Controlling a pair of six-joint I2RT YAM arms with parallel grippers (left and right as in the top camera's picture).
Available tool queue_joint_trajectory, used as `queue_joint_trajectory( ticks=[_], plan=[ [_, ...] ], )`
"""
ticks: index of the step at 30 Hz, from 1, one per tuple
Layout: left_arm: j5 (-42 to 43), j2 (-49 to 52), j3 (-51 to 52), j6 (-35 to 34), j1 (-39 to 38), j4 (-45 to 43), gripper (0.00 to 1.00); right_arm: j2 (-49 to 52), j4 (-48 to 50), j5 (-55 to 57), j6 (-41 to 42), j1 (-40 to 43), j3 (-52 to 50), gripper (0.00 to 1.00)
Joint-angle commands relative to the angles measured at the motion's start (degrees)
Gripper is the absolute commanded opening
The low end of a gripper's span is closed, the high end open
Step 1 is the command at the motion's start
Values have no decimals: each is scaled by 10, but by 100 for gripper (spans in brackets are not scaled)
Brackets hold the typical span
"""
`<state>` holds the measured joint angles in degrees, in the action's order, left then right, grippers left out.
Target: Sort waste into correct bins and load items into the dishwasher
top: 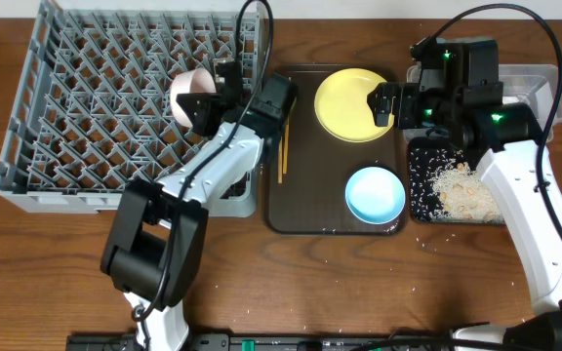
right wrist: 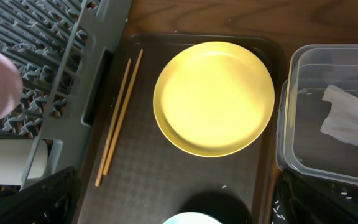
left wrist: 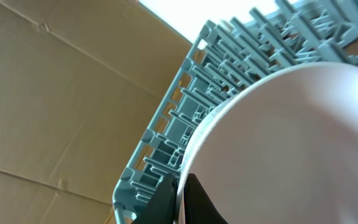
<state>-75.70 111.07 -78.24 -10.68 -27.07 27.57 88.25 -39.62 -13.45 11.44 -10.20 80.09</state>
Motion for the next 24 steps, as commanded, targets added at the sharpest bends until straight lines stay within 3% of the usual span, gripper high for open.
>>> queue_joint_trajectory(
  ticks=[1, 7, 11, 24],
  plan=[
    [-14, 3, 6, -12, -28, 2, 8, 2, 0, 1, -8, 0, 5, 99],
    [-14, 3, 6, -7, -63, 8, 14, 2, 0, 1, -8, 0, 5, 99],
    [-3, 3, 6, -7, -69, 23, 27, 2, -1, 1, -8, 0, 5, 99],
    [159, -34, 0, -7, -69, 71, 41, 2, -1, 1, -8, 0, 5, 99]
  ],
)
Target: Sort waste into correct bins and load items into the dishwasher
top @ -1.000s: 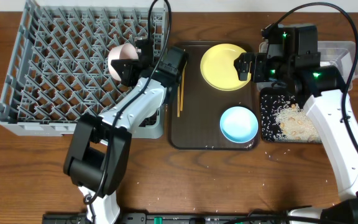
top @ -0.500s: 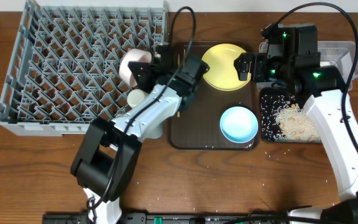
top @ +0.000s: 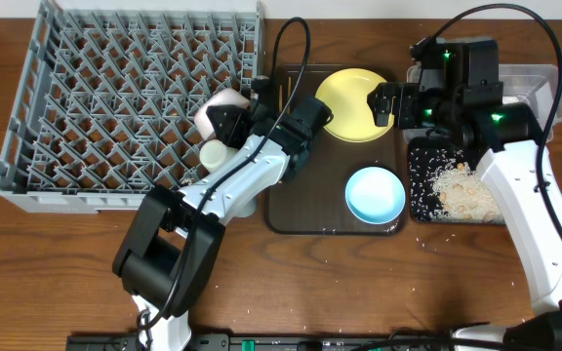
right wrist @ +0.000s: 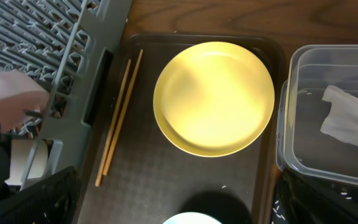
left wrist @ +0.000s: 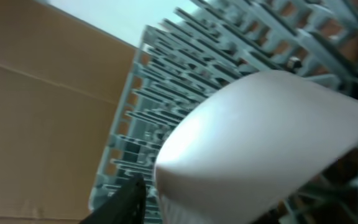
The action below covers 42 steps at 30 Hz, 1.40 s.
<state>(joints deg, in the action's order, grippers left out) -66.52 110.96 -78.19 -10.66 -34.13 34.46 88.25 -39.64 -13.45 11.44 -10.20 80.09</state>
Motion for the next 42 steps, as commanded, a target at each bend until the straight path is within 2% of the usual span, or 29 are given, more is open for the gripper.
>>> queue_joint_trajectory(
  ticks=[1, 6, 10, 14, 21, 23, 34, 42],
  plan=[
    [88, -42, -2, -7, 2, 2, 44, 2, 0, 1, -8, 0, 5, 99],
    [229, -103, -10, -5, 3, 2, 58, 2, 0, 1, -8, 0, 5, 99],
    [362, -147, -10, -5, 3, 2, 62, 2, 0, 1, -8, 0, 5, 99],
    [443, -169, -10, -6, 3, 5, 63, 2, 0, 1, -8, 0, 5, 99],
    [452, -167, -9, -74, 24, 61, 63, 2, 0, 1, -8, 1, 5, 99],
    [458, -165, -5, -73, 34, 60, 63, 2, 0, 1, -8, 0, 5, 99],
    [539, -119, 1, 64, 49, -16, 63, 2, 0, 1, -8, -2, 5, 99],
    [529, -88, 1, 128, 52, -47, 63, 2, 0, 1, -8, -3, 5, 99]
  ],
)
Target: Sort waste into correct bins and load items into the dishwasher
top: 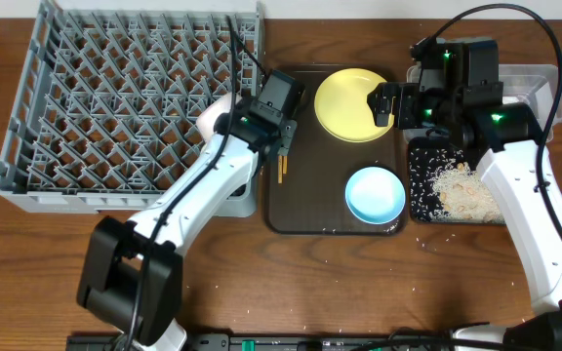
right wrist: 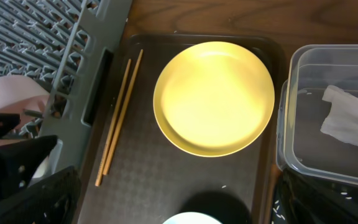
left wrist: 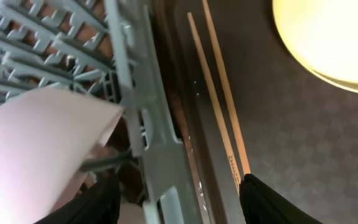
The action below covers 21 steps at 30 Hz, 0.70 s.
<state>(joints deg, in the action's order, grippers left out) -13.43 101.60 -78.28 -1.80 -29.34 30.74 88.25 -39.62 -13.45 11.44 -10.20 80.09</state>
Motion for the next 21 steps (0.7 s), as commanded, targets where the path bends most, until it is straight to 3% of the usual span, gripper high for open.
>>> queue_joint_trajectory(
  ticks=[1, 16, 21],
  plan=[
    [-13, 5, 2, 39, 7, -16, 63, 2, -1, 1, -8, -3, 5, 99],
    [-47, 6, 2, 39, 64, -63, 62, 2, -1, 1, -8, -3, 5, 99],
    [-103, 6, 2, 35, 71, -72, 61, 2, -1, 1, -8, -3, 5, 99]
  ],
)
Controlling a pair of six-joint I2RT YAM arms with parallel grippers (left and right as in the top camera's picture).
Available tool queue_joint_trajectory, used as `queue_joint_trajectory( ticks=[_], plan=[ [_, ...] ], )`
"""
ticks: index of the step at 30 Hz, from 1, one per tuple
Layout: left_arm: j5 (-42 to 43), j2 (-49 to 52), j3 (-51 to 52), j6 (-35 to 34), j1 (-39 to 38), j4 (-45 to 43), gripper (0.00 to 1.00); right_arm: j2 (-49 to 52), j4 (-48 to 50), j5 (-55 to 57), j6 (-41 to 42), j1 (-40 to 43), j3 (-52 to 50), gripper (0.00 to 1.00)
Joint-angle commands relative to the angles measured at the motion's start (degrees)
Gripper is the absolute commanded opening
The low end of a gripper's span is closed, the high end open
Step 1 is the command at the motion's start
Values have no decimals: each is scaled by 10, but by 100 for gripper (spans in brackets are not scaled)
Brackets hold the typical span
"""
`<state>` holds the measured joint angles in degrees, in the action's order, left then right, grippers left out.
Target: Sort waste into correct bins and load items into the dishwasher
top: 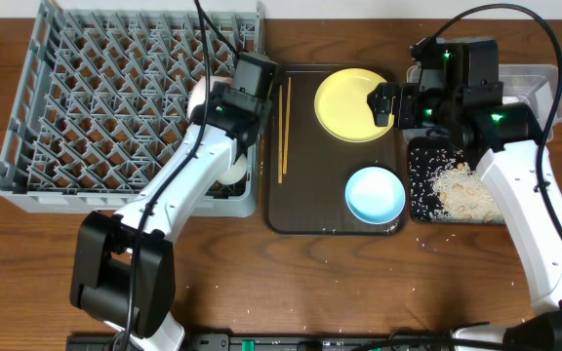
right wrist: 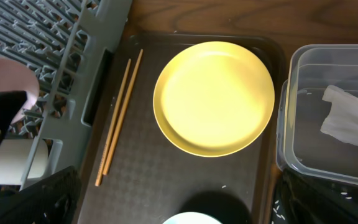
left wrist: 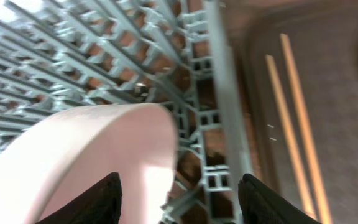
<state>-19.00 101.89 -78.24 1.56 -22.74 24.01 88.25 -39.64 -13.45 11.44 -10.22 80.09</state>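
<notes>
A pink bowl (top: 200, 97) rests tilted among the tines at the right edge of the grey dish rack (top: 86, 107). My left gripper (top: 243, 96) hovers just right of it, open, with the bowl (left wrist: 86, 162) by its left finger and nothing between the jaws. On the dark tray (top: 301, 210) lie a yellow plate (top: 351, 104), a light blue bowl (top: 375, 193) and a pair of wooden chopsticks (top: 283, 132). Above the tray's right side my right gripper (top: 382, 103) stands open and empty.
A white cup (right wrist: 11, 165) sits in the rack's near right corner. Right of the tray are a clear bin (top: 535, 83) holding a white tissue (right wrist: 347, 118) and a black bin (top: 457, 190) with rice. Rice grains dot the front of the table.
My left gripper moved from over the seam between rack and tray to a spot farther left and back over the rack. The chopsticks now show in full. The right arm is unchanged.
My left gripper was shut on the pink bowl's rim above the rack. Then the bowl was down at the rack's right edge. By the third moment the jaws were open and the bowl stood in the rack, where it stays. The right arm never moved.
</notes>
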Motion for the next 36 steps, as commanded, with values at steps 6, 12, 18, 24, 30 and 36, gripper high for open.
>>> queue_joint_trajectory(
  ticks=[6, 12, 18, 24, 30, 36],
  plan=[
    [-48, 3, 2, 1, 5, -15, 62, 2, 0, 1, -8, -3, 5, 99],
    [-49, 3, 2, 2, 5, -32, 62, 2, -1, 1, -8, -3, 5, 99],
    [-50, 3, 2, 1, 5, -33, 62, 2, -1, 1, -8, -3, 5, 99],
    [-55, 0, -14, -35, 14, -17, 62, 2, -1, 1, -8, -3, 5, 99],
    [170, -35, -93, -96, 89, 76, 62, 2, 0, 1, -8, -3, 5, 99],
    [309, -41, -104, -122, 176, 86, 62, 2, -1, 1, -8, -3, 5, 99]
  ],
)
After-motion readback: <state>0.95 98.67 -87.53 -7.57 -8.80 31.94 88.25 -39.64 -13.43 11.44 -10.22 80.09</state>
